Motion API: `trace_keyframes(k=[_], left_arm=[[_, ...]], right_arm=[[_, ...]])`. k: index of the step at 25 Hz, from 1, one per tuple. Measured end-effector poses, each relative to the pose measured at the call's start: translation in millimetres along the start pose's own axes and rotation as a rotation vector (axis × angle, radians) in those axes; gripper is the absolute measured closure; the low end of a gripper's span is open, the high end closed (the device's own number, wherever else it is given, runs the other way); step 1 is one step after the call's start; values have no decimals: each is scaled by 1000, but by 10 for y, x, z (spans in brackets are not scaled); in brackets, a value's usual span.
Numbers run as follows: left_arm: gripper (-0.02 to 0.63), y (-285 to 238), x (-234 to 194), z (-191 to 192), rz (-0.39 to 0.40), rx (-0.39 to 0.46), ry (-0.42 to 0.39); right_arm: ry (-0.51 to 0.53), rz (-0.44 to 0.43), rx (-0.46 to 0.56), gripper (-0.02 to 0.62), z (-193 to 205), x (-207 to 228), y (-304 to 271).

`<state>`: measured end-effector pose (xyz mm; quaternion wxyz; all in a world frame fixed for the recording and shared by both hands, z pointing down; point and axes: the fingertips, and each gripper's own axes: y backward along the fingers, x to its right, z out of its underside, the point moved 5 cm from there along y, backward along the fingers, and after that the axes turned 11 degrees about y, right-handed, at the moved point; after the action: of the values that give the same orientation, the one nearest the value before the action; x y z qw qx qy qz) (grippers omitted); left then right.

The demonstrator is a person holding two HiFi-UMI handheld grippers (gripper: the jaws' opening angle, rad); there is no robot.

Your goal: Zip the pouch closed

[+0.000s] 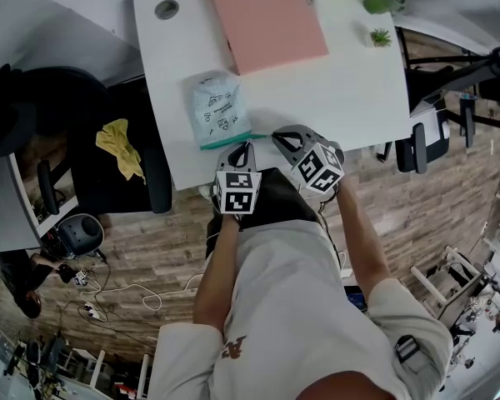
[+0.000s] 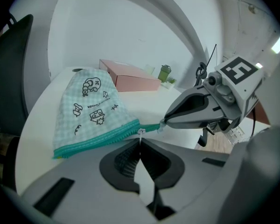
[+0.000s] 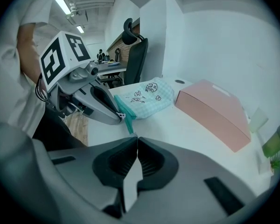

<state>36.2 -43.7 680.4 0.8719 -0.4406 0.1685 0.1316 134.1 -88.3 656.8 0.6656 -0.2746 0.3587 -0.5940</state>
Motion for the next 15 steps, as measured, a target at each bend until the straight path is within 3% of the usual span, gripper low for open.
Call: trace_keyframes(k=[15], left_arm=[[612, 129, -229, 55, -57, 6, 25]], right_arm=[[-15, 42, -36, 591, 37, 4, 16]])
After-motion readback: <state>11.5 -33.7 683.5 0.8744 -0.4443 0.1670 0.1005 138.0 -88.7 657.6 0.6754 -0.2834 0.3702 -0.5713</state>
